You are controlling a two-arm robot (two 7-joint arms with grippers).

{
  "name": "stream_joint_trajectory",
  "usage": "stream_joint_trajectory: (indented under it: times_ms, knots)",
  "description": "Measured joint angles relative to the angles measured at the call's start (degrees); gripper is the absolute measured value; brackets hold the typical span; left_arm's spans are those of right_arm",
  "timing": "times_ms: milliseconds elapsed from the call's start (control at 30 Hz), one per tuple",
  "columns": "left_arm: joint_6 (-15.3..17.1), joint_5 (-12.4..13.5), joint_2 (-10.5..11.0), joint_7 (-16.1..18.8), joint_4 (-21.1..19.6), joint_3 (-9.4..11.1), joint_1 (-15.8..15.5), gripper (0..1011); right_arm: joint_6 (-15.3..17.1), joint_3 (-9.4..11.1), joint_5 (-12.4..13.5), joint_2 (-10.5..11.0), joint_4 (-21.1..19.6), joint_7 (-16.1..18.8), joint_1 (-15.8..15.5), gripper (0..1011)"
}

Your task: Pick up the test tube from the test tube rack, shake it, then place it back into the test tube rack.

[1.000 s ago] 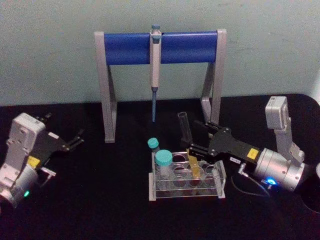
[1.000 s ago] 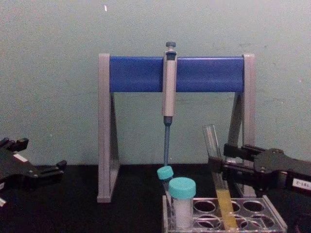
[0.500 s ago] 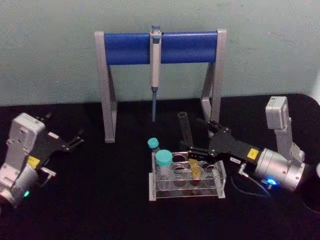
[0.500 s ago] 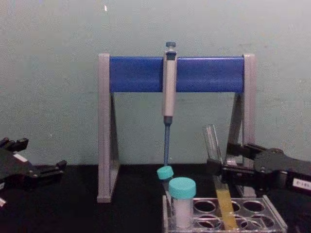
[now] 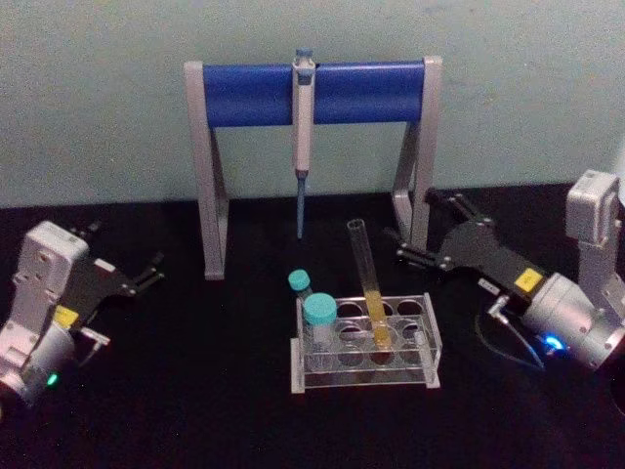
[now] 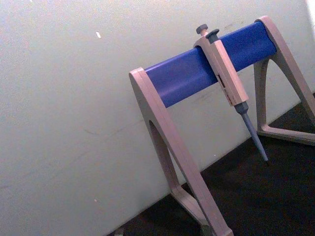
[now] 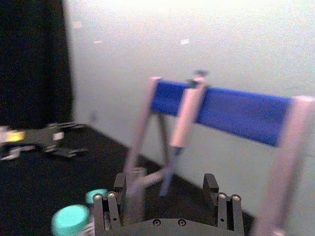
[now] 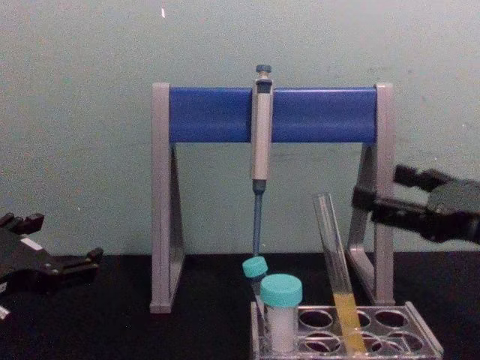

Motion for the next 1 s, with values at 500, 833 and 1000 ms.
stream_joint_trajectory:
  times_ms: [500, 833, 1000]
  knots:
    - [0.0, 0.0, 0.0, 0.0, 0.0, 0.0, 0.0, 1001, 9.2, 4.5, -9.6, -3.2, -2.4, -21.1, -4.6, 1000]
    - [0.0, 0.0, 0.0, 0.0, 0.0, 0.0, 0.0, 1001, 12.9, 4.4, -11.8, -5.1, 1.9, -22.3, -4.0, 1000]
    - [0.0, 0.0, 0.0, 0.0, 0.0, 0.0, 0.0, 1001, 13.0, 4.6, -11.8, -5.3, 2.5, -21.5, -3.8, 1000]
